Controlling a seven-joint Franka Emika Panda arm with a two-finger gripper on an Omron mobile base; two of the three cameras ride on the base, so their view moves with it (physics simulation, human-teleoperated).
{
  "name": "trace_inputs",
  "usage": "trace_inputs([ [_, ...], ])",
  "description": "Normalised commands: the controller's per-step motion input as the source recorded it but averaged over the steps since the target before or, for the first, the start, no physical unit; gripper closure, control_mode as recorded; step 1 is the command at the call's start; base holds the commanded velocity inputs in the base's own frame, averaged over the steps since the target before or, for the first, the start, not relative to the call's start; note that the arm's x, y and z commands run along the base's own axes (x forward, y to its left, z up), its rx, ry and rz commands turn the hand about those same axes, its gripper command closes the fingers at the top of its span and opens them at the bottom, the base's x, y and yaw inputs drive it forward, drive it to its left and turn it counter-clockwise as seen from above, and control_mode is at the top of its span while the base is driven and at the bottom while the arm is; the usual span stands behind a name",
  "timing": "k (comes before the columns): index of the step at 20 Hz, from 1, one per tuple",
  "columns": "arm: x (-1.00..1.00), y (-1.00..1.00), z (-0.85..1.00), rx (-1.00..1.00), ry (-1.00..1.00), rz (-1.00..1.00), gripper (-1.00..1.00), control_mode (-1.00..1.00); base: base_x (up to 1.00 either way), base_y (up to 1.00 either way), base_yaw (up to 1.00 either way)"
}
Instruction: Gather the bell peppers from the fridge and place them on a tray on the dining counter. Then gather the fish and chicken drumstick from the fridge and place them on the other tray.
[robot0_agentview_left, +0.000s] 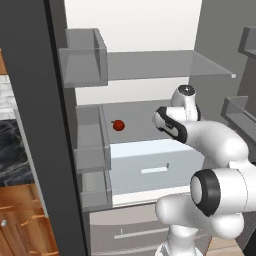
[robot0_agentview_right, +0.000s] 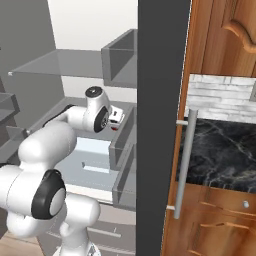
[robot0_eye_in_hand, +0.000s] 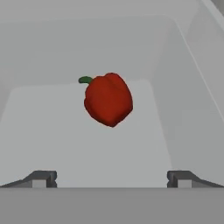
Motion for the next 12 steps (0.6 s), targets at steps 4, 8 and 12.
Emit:
trace_inputs([
  [4,0.25,0.0,-0.01,0.0,0.0,0.0,-1.0,-1.0,0.0,0.0,0.0],
  [8,0.22,0.0,-0.01,0.0,0.0,0.0,-1.0,-1.0,0.0,0.0,0.0],
  [12,0.15,0.0,-0.08,0.0,0.0,0.0,-1.0,-1.0,0.0,0.0,0.0],
])
